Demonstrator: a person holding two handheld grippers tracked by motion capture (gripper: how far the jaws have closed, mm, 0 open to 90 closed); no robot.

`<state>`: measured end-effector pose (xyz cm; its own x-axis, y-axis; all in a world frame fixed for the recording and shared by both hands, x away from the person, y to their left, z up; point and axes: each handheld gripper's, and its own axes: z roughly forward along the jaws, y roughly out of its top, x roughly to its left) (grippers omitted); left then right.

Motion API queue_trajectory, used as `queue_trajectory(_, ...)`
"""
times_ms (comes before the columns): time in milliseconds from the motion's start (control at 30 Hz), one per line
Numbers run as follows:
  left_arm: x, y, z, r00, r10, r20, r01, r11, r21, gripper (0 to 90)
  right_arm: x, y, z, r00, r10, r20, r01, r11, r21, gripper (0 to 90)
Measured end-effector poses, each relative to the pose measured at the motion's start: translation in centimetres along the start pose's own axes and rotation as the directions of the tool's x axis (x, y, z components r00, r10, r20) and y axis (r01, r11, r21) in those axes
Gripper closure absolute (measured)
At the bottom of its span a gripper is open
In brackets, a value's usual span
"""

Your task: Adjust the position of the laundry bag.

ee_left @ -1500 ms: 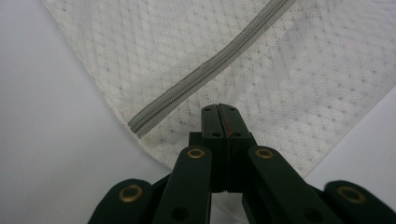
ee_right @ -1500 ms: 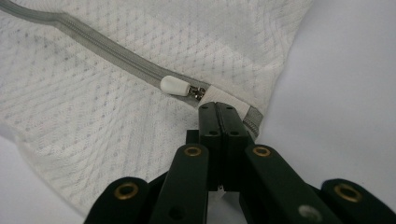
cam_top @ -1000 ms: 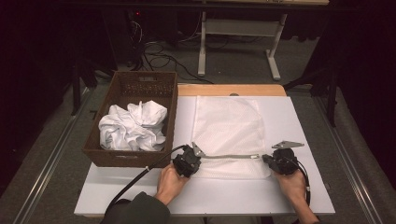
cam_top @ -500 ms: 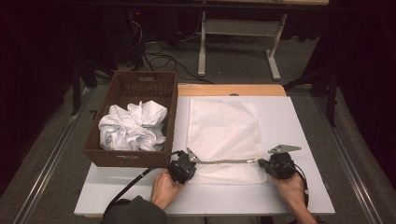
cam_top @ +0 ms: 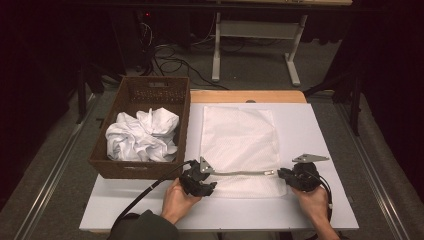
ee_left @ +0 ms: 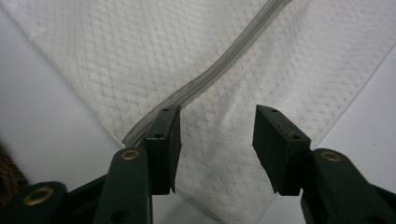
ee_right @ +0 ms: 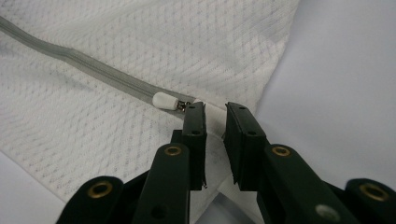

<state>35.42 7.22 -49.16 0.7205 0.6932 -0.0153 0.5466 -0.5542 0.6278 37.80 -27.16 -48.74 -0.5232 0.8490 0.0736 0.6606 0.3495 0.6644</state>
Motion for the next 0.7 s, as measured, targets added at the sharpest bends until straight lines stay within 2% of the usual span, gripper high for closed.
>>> queue_trajectory(133,-0.2,0.4,-0.3,0.9998,0.014,0.015,-0.013,0.9997,-0.021,50.8,0.1,0.1,-0.1,1.0,-0.001,-0.006,0.001,1.0,-0.018,85.0)
queue_trajectory(233,-0.6,0.8,-0.3,0.9993,0.01,0.035,-0.009,0.9991,-0.042,49.9,0.1,0.3,0.0,0.9998,-0.016,-0.008,0.016,1.0,-0.023,87.6)
queue_trajectory(367,-1.3,1.7,-0.7,0.9972,0.04,0.063,-0.036,0.9973,-0.064,47.8,0.0,0.4,0.1,0.9994,-0.023,-0.026,0.022,0.999,-0.03,90.0)
queue_trajectory(400,-1.3,1.7,-0.7,0.9972,0.04,0.063,-0.036,0.9973,-0.064,47.5,-0.1,0.4,0.1,0.9993,-0.007,-0.036,0.006,1.0,-0.029,90.0)
queue_trajectory(467,-1.1,2.0,-0.6,0.9962,0.025,0.083,-0.018,0.997,-0.075,46.4,-0.3,0.5,0.0,0.9993,-0.008,-0.037,0.007,0.999,-0.035,90.0)
queue_trajectory(700,-1.1,3.1,0.6,0.9959,0.015,0.089,-0.009,0.998,-0.062,46.5,-0.3,0.6,0.5,0.9988,-0.016,-0.046,0.014,1.0,-0.027,90.0)
